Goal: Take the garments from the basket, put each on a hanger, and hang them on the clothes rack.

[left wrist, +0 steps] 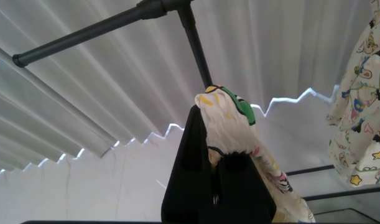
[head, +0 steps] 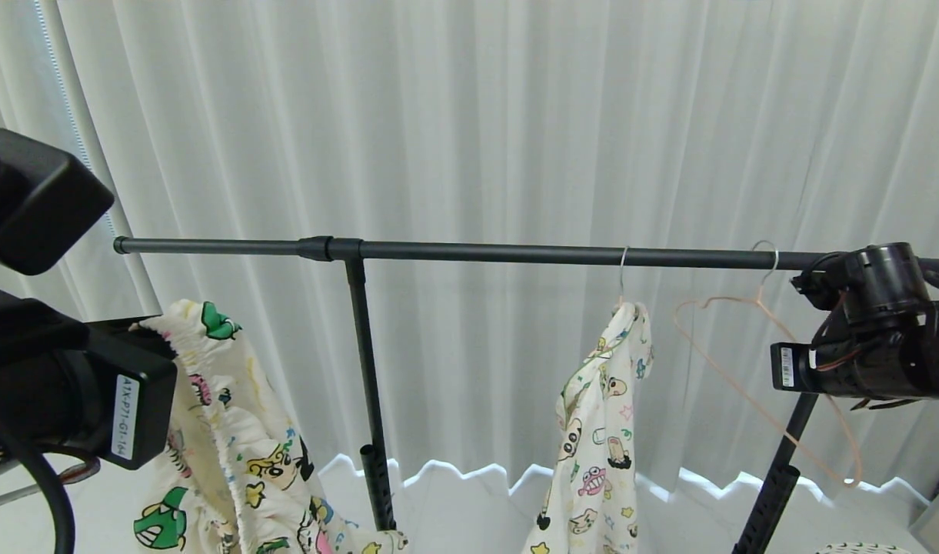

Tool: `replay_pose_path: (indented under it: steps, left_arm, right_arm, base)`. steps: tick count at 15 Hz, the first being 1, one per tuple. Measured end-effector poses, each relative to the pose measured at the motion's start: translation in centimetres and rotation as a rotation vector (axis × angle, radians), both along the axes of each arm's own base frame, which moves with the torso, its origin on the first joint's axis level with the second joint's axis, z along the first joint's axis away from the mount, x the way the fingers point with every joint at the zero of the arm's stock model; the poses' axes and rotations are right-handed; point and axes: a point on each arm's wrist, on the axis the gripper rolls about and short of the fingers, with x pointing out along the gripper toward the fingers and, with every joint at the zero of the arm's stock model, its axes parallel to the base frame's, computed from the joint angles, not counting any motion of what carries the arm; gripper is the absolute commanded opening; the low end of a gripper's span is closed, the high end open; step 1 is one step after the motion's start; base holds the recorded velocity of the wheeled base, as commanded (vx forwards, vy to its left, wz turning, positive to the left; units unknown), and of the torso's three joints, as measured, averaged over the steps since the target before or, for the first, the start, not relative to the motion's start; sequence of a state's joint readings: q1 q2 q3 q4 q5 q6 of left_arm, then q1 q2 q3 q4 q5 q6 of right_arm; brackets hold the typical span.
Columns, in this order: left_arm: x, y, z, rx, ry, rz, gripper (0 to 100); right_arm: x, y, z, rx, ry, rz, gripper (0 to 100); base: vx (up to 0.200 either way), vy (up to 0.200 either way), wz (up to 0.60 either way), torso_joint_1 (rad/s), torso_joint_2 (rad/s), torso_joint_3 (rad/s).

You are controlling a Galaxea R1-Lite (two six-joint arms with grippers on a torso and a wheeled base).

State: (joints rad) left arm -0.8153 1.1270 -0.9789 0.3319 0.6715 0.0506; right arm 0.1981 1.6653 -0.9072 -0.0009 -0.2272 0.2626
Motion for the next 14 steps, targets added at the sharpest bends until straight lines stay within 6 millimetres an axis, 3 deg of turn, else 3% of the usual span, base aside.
replay_pose_path:
  steps: [9,14]
  left_arm:
    - [-0.7,0.7,0.6,0.011,-0.031,-0.015,0]
    - [-0.9,0.9,0.6,0.009,-0.036,-0.013,0]
  right_arm:
    - [-4.7,-0.9,0.4,-0.1,-0.241,0.149,0]
    - [-9.1,-1.7,0.8,-0.099,-0.292,0.197,0]
  base:
    - [0.0,0.0,0.0,0.0,0.0,0.0]
    - [-0.2,0.0,0.0,0.003,0.01,0.002]
